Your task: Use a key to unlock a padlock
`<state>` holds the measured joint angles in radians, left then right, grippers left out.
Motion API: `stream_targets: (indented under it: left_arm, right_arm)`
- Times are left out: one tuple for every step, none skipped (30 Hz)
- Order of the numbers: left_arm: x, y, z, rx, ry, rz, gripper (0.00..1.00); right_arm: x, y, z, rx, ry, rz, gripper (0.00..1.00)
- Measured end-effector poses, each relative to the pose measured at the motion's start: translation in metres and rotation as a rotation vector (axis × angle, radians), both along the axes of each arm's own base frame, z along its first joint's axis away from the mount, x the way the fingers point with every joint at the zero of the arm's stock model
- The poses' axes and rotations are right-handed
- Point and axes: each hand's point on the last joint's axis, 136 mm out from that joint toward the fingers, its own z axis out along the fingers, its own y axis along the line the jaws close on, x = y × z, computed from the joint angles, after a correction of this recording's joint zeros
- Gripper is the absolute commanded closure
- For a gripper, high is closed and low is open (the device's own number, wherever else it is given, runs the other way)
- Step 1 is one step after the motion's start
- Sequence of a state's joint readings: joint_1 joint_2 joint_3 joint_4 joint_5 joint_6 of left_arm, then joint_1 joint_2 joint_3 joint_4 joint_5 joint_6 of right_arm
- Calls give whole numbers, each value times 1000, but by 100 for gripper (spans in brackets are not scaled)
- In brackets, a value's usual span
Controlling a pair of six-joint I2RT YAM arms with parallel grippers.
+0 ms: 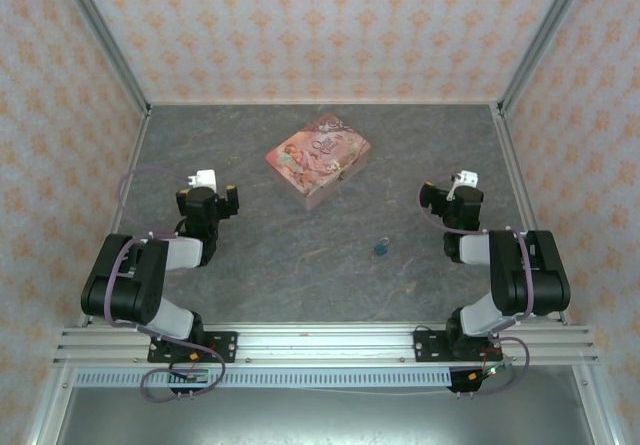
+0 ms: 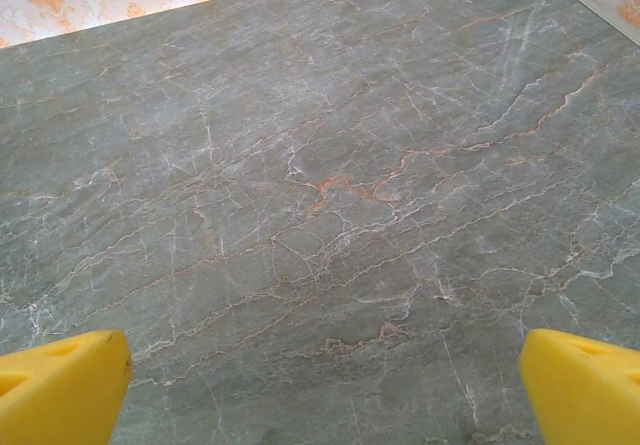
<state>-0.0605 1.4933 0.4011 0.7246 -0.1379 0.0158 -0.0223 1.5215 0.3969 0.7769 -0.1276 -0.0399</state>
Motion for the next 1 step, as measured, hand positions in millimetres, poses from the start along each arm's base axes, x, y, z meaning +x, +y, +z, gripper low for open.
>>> stream_targets:
  left_arm:
    - [0, 0, 0, 0, 0, 0, 0]
  right_arm:
    - [0, 0, 0, 0, 0, 0, 1]
